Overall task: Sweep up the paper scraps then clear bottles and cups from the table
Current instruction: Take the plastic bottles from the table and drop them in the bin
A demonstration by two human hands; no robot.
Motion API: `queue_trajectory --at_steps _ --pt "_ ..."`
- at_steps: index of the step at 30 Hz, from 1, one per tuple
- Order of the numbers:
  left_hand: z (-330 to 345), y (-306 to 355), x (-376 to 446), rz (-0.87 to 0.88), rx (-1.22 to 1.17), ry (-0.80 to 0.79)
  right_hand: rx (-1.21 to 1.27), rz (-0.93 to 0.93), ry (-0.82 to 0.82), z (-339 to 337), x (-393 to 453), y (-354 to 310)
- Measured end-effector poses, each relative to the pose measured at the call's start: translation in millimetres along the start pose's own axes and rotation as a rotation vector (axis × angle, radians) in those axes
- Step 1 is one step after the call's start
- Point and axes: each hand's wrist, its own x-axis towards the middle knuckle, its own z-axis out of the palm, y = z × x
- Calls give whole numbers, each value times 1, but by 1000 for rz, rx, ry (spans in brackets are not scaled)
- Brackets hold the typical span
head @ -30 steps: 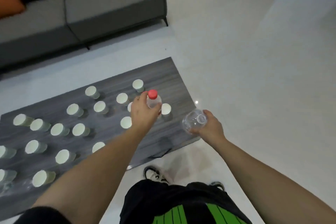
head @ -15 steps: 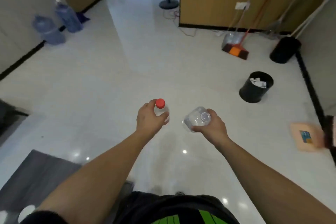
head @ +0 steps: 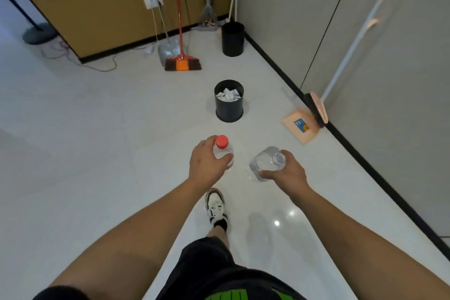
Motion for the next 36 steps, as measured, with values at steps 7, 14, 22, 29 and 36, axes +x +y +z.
queue_trajectory --at_steps 7,14,22,29,36 --pt "2 -3 180 -42 30 -66 -57 101 -13 19 136 -73" --pt "12 37 337 -67 59 -82 37 112 -11 9 260 -140" --pt "73 58 462 -212 85 -87 62 147 -120 -15 440 -155" --pt "91 62 545 -333 121 -112 -26 266 -194 -30 539 -169" --pt "114 13 619 -496 128 -151 -151 273 -276 29 609 -195"
